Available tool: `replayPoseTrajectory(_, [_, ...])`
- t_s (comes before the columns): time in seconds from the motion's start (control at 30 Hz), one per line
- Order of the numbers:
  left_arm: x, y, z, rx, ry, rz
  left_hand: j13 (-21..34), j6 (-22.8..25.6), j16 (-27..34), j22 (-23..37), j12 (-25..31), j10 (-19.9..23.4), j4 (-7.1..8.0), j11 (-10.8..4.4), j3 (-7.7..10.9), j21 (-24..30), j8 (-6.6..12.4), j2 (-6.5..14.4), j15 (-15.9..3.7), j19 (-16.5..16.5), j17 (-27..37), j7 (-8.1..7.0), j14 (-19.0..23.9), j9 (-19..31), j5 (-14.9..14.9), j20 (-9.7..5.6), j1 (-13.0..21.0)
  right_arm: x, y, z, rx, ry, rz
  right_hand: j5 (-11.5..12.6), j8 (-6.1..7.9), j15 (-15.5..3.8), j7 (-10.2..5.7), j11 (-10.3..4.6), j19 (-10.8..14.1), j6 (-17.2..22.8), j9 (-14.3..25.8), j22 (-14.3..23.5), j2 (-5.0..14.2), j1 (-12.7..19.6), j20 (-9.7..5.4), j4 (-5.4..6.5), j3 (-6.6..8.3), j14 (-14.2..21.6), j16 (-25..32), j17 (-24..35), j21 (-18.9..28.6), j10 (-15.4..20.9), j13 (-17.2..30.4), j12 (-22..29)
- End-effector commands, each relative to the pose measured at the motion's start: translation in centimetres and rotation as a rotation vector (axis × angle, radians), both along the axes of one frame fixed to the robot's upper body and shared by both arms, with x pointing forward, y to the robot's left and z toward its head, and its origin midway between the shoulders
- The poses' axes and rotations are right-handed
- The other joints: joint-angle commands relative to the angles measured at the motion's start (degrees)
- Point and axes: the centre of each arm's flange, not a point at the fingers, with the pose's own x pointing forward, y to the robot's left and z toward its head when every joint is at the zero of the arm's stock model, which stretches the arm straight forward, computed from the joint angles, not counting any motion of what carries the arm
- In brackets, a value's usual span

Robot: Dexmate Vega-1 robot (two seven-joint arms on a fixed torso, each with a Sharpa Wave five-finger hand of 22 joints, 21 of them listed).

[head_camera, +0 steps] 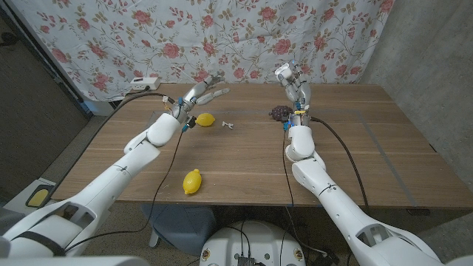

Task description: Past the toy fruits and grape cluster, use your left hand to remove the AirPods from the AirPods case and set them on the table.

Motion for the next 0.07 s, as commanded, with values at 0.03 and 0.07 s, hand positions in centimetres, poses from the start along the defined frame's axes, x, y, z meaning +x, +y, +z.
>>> replayPoseTrajectory(0.03, [0.06, -0.41, -0.11, -0.073, 0.035, -0.074, -0.1, -0.52, 0.15, -0.05, 0.26, 0.49, -0.14, 0.06, 0.12, 0.21, 0.01, 0.12, 0.22, 0.46, -0.02, -0.13, 0.24, 0.14, -0.03, -0.09, -0.63, -0.1, -0.38, -0.03, -0.003, 0.012, 0.008, 0.4, 0.09, -10.59, 0.45, -5.61, -0.24, 0.05, 0.12, -0.07, 0.99, 0.75, -9.71, -0.26, 0.21, 0.29, 0.02, -0.03, 0.31, 5.82, 0.18, 5.34])
replayPoseTrajectory(0.07, [0.01, -0.44, -0.12, -0.074, 0.042, -0.08, -0.12, -0.52, 0.14, -0.05, 0.27, 0.51, -0.15, 0.09, 0.12, 0.2, 0.02, 0.13, 0.24, 0.44, -0.04, -0.15, 0.23, 0.13, -0.02, -0.13, -0.64, -0.09, -0.43, -0.02, -0.003, 0.015, 0.01, 0.41, 0.09, -10.59, 0.42, -5.61, -0.24, 0.04, 0.12, -0.07, 0.99, 0.75, -9.71, -0.26, 0.21, 0.3, 0.02, -0.04, 0.32, 5.83, 0.16, 5.34])
